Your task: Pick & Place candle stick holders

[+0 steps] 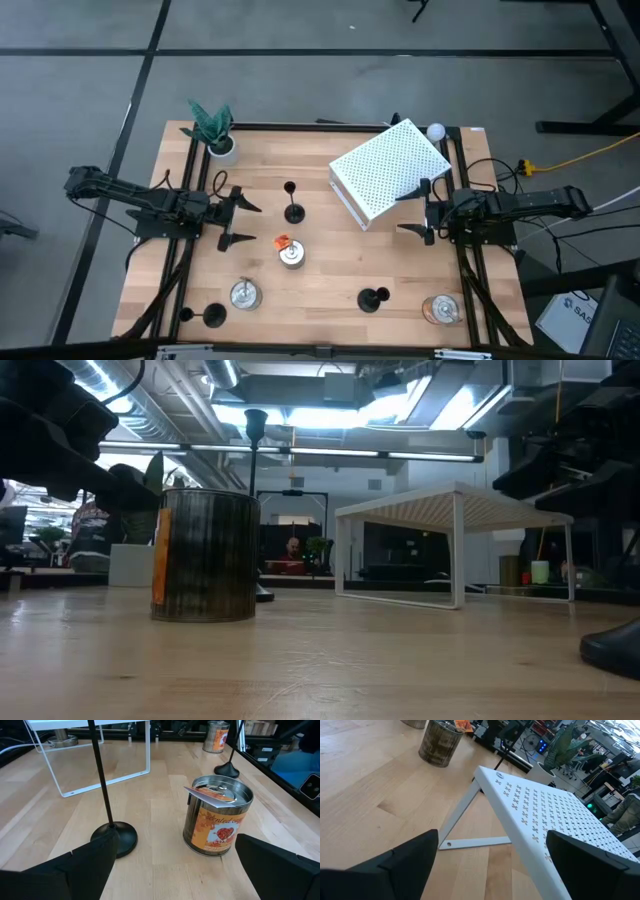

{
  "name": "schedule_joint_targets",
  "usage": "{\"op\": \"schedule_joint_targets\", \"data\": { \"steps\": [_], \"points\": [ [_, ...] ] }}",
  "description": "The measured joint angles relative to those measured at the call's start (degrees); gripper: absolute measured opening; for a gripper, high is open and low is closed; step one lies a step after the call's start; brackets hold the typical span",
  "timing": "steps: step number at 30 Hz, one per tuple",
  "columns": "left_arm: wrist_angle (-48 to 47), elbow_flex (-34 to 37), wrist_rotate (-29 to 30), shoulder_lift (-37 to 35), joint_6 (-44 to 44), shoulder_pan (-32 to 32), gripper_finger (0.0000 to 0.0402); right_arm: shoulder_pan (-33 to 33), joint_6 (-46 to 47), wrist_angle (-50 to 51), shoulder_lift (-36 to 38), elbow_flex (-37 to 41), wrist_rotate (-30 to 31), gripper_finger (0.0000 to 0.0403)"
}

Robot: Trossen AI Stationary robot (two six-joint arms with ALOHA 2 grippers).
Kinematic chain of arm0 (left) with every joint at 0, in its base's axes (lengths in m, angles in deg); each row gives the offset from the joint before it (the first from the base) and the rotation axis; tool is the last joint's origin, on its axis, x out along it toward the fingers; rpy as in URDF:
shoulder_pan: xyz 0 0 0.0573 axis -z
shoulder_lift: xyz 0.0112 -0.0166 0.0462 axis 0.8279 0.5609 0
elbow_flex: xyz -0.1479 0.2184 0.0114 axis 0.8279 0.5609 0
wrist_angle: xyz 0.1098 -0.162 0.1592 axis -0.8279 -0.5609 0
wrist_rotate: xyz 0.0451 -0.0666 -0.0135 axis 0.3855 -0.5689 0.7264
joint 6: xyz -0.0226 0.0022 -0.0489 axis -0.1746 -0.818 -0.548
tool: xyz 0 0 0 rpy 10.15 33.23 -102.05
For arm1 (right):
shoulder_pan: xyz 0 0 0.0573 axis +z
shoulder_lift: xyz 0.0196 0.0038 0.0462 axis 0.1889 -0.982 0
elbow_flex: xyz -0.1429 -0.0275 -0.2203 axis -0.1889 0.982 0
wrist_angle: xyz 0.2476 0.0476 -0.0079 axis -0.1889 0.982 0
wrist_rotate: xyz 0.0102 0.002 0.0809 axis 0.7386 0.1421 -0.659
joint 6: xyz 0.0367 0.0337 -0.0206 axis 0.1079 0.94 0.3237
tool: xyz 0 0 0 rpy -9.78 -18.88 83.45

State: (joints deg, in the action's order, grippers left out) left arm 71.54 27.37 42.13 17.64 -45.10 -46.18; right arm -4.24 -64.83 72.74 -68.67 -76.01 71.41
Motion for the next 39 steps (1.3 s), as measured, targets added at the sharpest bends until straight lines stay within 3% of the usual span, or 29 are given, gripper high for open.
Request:
{"op": "schedule_joint_targets", "data": {
  "steps": [22, 25, 31, 39],
  "points": [
    [0.0, 0.01, 0.02, 0.0, 0.0, 0.0, 0.04, 0.01, 0.43, -0.25, -0.02, 0.01, -0.45, 0.0375],
    [-0.01, 0.01, 0.01, 0.0, 0.0, 0.0, 0.04, 0.01, 5.82, -2.88, 0.0, -0.01, -0.9, 0.0375],
    [-0.01, 0.01, 0.0, 0.02, 0.0, 0.0, 0.04, 0.01, 25.54, -5.97, 0.0, -0.01, -0.94, 0.0375],
    [-0.02, 0.01, -0.01, 0.02, 0.0, 0.01, 0.04, 0.01, 25.76, -6.6, 0.0, 0.01, -2.63, 0.0375]
  ]
}}
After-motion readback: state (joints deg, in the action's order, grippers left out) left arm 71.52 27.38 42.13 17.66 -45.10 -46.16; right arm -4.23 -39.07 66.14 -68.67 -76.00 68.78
